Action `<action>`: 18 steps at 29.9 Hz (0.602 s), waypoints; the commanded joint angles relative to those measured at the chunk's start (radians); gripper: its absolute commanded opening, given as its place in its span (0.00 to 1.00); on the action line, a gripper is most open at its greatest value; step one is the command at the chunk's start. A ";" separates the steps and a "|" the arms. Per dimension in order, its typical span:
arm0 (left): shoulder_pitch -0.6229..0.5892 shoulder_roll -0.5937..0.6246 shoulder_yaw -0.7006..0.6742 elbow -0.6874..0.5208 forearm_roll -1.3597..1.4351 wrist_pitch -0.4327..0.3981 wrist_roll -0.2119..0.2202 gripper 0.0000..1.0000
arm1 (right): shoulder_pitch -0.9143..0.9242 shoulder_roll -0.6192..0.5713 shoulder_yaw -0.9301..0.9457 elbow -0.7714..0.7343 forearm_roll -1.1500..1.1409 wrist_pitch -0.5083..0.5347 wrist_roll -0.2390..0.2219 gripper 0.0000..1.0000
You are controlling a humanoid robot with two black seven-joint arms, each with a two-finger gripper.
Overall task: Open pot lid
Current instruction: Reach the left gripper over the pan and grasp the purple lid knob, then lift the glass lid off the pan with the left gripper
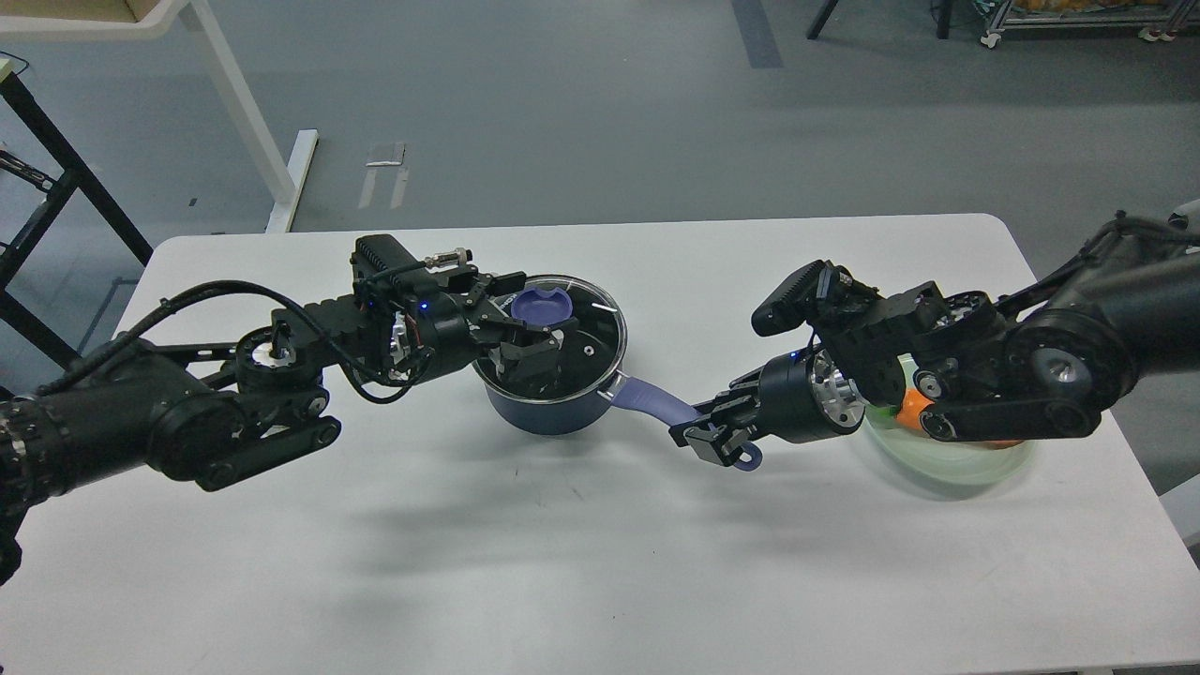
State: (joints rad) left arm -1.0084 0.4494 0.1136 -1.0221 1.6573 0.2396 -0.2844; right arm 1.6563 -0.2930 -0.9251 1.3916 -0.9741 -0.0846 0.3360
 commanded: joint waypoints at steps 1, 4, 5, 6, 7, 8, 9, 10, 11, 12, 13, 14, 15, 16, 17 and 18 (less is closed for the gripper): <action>-0.001 0.000 0.000 0.002 -0.002 0.000 -0.002 0.58 | -0.003 0.000 0.000 0.000 0.000 0.000 0.000 0.17; 0.002 0.000 0.000 0.002 -0.002 0.000 -0.002 0.50 | -0.003 0.000 0.000 0.000 0.000 0.000 0.000 0.17; 0.002 0.000 0.000 0.002 -0.002 0.000 -0.002 0.49 | -0.003 0.000 0.000 0.000 0.002 0.000 0.000 0.17; 0.002 0.000 0.000 0.002 -0.002 0.000 -0.002 0.47 | -0.003 0.000 0.002 0.000 0.002 0.000 0.000 0.17; -0.001 0.000 -0.002 0.000 -0.001 0.000 -0.002 0.45 | -0.003 0.000 0.006 0.000 0.002 0.000 0.000 0.17; -0.004 0.002 -0.002 -0.006 -0.002 0.000 -0.002 0.43 | -0.004 -0.002 0.012 0.000 0.002 0.000 0.000 0.17; -0.006 0.008 -0.003 -0.012 -0.002 0.000 -0.002 0.43 | -0.004 -0.003 0.015 0.000 0.002 0.000 0.000 0.17; -0.007 0.014 -0.015 -0.018 -0.004 0.000 -0.004 0.43 | -0.004 -0.003 0.017 0.000 0.002 -0.001 0.000 0.17; -0.012 0.020 -0.021 -0.029 -0.007 0.001 -0.005 0.43 | -0.004 -0.003 0.017 0.000 0.002 0.000 0.000 0.17; -0.016 0.032 -0.028 -0.042 -0.016 0.001 -0.010 0.43 | -0.004 -0.003 0.017 -0.002 0.002 0.000 0.000 0.17; -0.024 0.061 -0.034 -0.059 -0.033 0.000 -0.021 0.43 | -0.004 -0.003 0.017 -0.002 0.002 -0.001 0.000 0.17; -0.033 0.095 -0.035 -0.075 -0.050 0.000 -0.027 0.43 | -0.003 -0.003 0.017 -0.003 0.002 0.000 0.000 0.18; -0.041 0.138 -0.035 -0.094 -0.068 -0.002 -0.033 0.43 | -0.001 -0.005 0.017 -0.003 0.002 0.000 0.000 0.18; -0.044 0.170 -0.035 -0.111 -0.080 -0.002 -0.035 0.43 | -0.001 -0.006 0.017 -0.006 0.002 0.000 0.000 0.18; -0.044 0.204 -0.035 -0.119 -0.093 -0.002 -0.035 0.42 | -0.001 -0.006 0.017 -0.009 0.003 0.000 0.000 0.18; -0.044 0.233 -0.035 -0.119 -0.100 -0.002 -0.038 0.42 | -0.004 -0.006 0.017 -0.014 0.003 0.000 0.000 0.18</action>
State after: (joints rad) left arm -1.0470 0.5927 0.0786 -1.1166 1.5894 0.2395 -0.3144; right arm 1.6527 -0.2981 -0.9079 1.3865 -0.9724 -0.0842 0.3360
